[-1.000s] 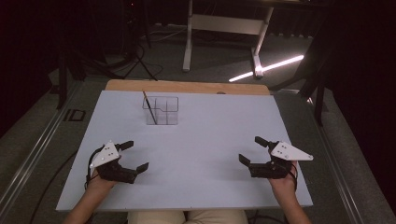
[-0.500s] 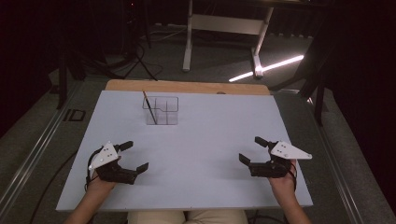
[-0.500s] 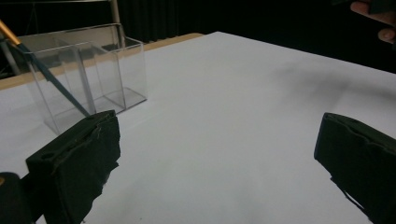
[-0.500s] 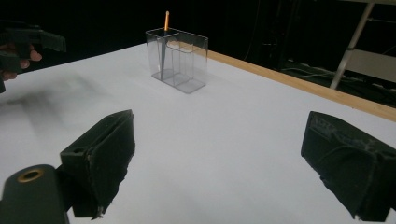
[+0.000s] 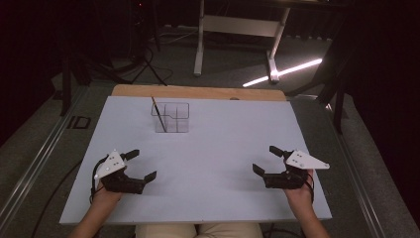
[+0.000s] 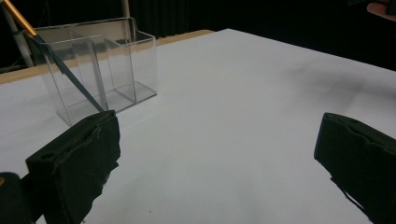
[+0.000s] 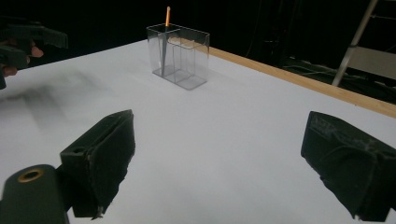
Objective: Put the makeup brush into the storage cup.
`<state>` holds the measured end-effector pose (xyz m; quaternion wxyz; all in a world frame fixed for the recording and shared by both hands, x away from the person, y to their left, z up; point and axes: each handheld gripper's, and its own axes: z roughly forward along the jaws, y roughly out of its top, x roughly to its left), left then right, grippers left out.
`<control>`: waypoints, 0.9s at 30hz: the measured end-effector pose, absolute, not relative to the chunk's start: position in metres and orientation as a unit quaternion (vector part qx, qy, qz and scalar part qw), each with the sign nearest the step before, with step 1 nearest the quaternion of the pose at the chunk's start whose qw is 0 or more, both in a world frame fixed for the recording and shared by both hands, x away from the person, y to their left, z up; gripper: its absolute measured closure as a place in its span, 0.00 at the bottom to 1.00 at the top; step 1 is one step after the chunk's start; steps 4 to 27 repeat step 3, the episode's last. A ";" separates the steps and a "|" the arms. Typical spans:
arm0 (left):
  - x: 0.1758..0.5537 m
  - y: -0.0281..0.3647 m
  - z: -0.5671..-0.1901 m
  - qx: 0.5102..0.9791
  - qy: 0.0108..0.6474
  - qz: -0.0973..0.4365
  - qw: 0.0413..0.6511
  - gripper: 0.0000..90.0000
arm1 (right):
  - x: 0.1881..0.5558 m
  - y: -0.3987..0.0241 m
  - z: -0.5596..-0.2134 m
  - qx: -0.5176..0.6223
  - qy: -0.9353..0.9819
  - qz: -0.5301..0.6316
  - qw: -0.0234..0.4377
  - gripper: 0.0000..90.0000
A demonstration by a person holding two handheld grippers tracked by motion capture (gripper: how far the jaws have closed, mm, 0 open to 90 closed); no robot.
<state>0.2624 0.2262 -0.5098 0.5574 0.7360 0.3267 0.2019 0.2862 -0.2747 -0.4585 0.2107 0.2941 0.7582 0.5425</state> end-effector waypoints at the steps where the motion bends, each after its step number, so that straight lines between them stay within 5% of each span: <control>1: 0.262 0.226 -0.510 0.736 0.327 0.202 0.557 0.01 | 0.286 -0.274 -0.459 0.294 0.759 0.542 0.210 0.11; 27: 0.263 0.227 -0.510 0.737 0.329 0.202 0.555 0.01 | 0.286 -0.274 -0.459 0.294 0.760 0.539 0.212 0.11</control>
